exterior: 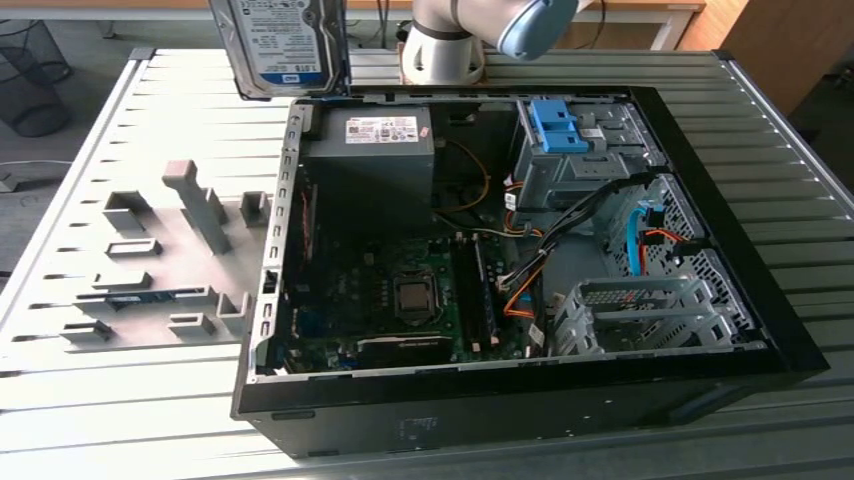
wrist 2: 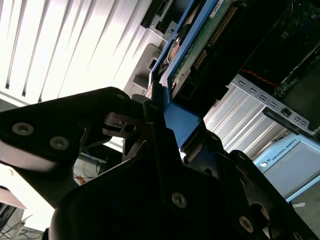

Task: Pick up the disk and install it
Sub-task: 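Pick up the disk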

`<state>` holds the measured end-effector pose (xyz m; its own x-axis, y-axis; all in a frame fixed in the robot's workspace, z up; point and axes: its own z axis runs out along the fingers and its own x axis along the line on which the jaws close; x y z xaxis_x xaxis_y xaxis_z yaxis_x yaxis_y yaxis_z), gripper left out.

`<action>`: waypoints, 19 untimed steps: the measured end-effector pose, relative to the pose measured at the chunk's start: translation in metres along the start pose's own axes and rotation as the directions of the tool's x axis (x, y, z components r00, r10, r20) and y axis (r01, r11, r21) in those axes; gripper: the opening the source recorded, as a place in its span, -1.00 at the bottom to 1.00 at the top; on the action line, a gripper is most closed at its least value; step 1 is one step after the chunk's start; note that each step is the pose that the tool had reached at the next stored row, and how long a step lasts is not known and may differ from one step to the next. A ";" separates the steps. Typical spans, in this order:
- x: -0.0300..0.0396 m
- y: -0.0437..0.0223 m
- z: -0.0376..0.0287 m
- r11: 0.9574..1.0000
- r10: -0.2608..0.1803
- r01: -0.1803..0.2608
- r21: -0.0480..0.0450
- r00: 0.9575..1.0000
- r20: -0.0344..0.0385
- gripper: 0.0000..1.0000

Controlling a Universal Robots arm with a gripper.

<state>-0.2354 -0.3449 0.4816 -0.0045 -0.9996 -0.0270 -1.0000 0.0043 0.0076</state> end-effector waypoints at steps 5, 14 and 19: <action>0.0000 -0.0085 0.0000 1.000 0.000 0.000 0.000 1.000 0.000 -0.25; -0.0001 -0.0233 -0.0002 1.000 0.000 0.000 0.000 1.000 0.000 -0.25; -0.0001 -0.0248 -0.0002 1.000 0.000 0.000 0.000 1.000 0.000 -0.25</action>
<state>-0.2106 -0.3449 0.4816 -0.0045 -0.9996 -0.0270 -1.0000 0.0043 0.0076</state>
